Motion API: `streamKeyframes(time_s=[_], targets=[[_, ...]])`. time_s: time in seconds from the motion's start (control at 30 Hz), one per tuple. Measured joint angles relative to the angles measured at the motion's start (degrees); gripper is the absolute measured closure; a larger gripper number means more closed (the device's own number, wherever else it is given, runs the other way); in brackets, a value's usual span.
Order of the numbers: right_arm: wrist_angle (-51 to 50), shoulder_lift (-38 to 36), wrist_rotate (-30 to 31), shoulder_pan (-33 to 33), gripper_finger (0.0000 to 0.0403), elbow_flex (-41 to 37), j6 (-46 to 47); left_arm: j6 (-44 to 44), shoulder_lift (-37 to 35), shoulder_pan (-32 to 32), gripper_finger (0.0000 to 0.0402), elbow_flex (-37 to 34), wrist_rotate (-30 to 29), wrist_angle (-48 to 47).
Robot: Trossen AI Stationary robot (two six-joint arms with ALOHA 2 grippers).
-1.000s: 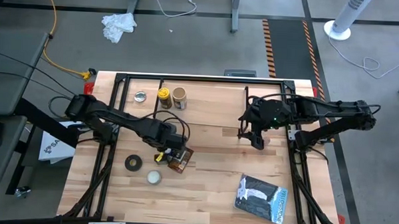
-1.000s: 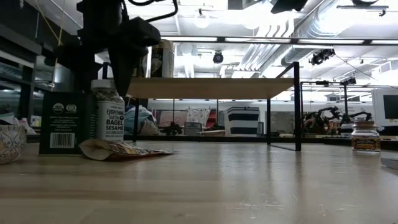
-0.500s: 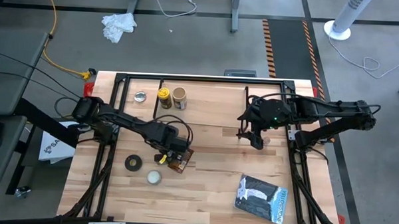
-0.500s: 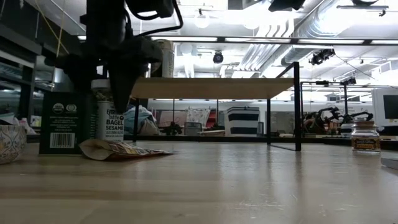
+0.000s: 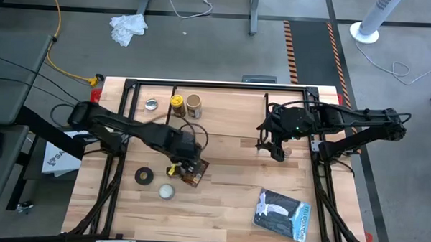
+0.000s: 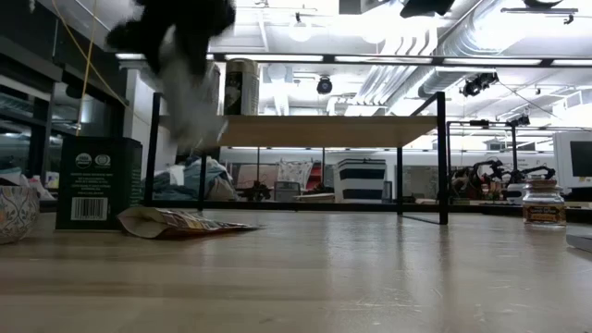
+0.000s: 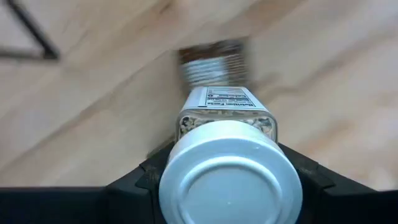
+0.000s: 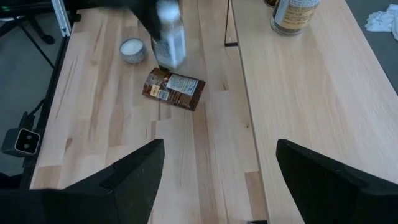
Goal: Shelf spices
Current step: Put the white seasoning bottle on the shelf
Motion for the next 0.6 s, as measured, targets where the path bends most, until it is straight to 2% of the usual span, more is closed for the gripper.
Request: streamKeyframes(time_s=[0.17, 0.33, 0.5, 0.6], targets=[[-0.8, 0.0, 0.0, 0.0, 0.0095, 0.0, 0.4, 9.5, -4.7, 1.3, 0.0213, 12.9, -5.9, 0.9], [-0.8, -0.4, -0.6, 0.0, 0.0095, 0.0, 1.5, 21.0, -3.3, 9.0, 0.0213, 26.9, -11.5, -2.1], [0.7, -1.6, -1.7, 0.0, 0.0095, 0.0, 1.6, 31.5, 2.5, 18.6, 0.0213, 39.8, -7.3, -11.2], [1.2, -2.3, -1.8, 0.0, 0.0095, 0.0, 2.3, 36.4, 7.5, 22.0, 0.0213, 46.9, -5.8, -18.1]])
